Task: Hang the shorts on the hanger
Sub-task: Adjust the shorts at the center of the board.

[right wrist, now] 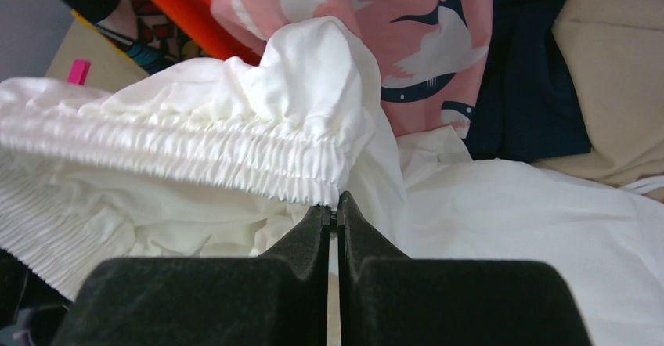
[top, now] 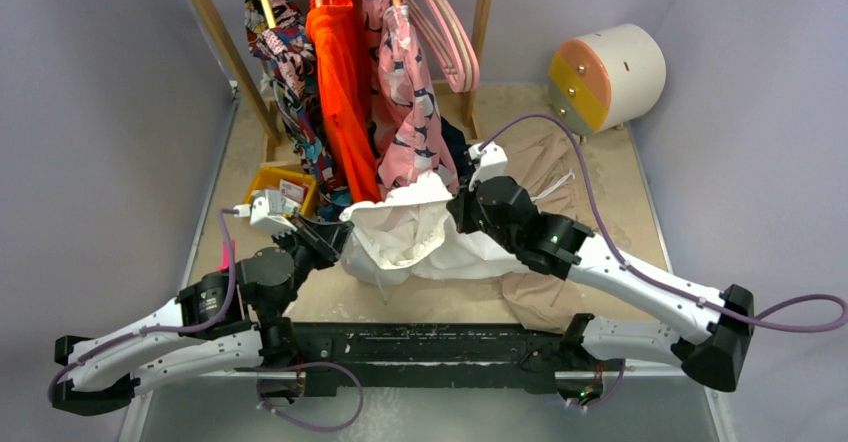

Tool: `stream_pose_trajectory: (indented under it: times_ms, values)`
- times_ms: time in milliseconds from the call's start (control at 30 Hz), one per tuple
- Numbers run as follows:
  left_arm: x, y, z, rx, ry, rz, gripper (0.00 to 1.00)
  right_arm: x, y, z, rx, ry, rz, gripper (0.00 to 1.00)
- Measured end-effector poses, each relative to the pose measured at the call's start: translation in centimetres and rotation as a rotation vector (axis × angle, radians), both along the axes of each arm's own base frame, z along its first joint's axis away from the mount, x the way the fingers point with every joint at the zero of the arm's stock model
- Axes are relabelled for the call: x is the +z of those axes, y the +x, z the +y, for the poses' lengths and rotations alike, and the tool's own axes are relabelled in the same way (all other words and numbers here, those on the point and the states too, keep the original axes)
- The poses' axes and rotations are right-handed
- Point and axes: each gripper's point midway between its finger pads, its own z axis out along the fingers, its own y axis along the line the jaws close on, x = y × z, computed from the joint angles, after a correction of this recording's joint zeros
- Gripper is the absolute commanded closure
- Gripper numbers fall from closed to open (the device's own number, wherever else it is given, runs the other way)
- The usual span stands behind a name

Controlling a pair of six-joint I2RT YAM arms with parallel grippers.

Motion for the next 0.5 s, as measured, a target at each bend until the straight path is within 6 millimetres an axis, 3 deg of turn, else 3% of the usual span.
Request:
stream_pose_trajectory:
  times_ms: [133,333,500]
  values:
    - [-1.4,0.5,1.1,0.088,-0.029,0.039,1.0,-1.9,1.3,0.7,-0.033,0.029,0.076,0.97]
    - [-4.0,1.3,2.0,0.21,-0.041,0.091,1.0,-4.2,0.9,2.5,-0.005,0.068,0.165,0.61]
    - [-4.8,1.7,2.3,0.266,-0.059,0.111,1.0,-5.2,-0.4,2.4,0.02,0.095,0.21,0.48]
